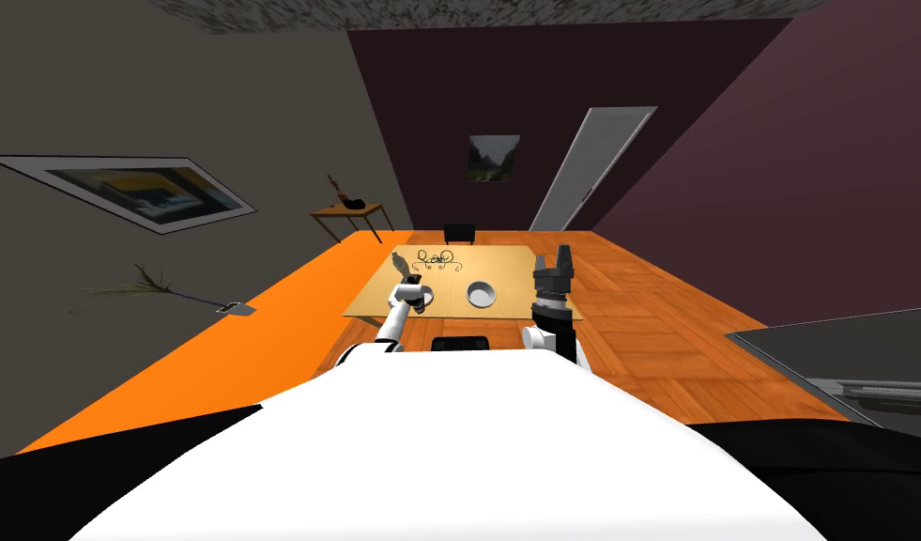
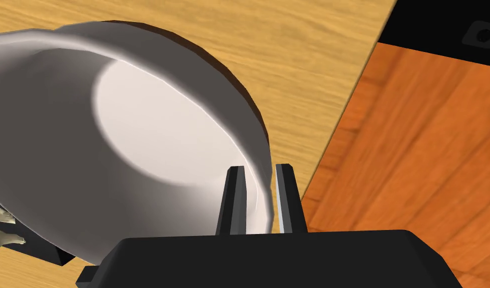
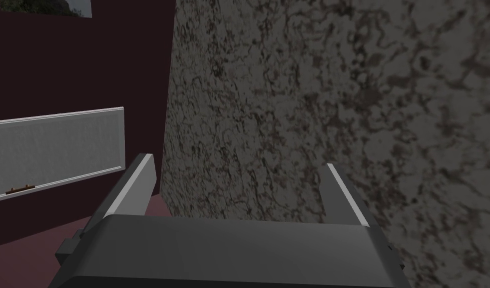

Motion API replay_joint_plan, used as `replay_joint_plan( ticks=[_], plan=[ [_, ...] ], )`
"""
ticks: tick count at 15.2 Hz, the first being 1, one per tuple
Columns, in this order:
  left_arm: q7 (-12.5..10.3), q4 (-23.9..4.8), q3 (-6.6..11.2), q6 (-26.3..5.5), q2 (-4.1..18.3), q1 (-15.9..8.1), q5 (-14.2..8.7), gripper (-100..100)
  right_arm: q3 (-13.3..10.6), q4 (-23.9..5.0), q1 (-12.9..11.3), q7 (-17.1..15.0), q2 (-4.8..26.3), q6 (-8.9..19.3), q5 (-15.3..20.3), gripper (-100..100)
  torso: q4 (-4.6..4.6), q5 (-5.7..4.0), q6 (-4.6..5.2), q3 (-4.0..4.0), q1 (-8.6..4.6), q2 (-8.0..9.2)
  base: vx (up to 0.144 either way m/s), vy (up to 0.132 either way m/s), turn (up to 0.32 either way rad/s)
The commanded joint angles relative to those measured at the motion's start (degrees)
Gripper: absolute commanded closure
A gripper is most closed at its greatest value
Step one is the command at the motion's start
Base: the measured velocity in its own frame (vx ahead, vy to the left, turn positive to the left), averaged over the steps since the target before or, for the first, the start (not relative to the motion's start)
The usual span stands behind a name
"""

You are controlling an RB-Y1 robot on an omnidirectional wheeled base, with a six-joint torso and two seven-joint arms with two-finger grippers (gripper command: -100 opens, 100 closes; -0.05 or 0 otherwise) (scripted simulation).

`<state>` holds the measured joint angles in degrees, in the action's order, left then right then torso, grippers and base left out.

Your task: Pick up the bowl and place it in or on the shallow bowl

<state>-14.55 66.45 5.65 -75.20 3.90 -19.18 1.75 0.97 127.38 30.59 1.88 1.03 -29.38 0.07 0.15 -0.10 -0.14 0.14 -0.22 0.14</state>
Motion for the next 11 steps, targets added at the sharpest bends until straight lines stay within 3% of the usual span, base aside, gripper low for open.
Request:
replay_joint_plan(
  ticks=[1,4,11],
  plan=[
    [-0.6,-0.5,0.13,-0.8,2.1,-1.3,0.1,100,0.0,0.0,0.0,0.0,0.0,0.0,0.0,0,0.00,0.00,0.00,0.00,0.00,0.00,-0.014,-0.112,-0.032],
    [-1.5,1.9,0.12,-4.3,3.7,-2.2,0.5,100,0.0,0.0,0.0,0.0,0.0,0.0,0.0,0,0.04,-0.08,0.11,0.05,-0.51,0.06,-0.017,-0.179,-0.056],
    [-3.0,5.7,0.07,-10.0,3.4,-3.5,1.1,100,0.0,0.0,0.0,0.0,0.0,0.0,0.0,0,0.06,-0.13,0.20,0.04,-0.69,0.02,0.002,-0.164,-0.047]
  ],
)
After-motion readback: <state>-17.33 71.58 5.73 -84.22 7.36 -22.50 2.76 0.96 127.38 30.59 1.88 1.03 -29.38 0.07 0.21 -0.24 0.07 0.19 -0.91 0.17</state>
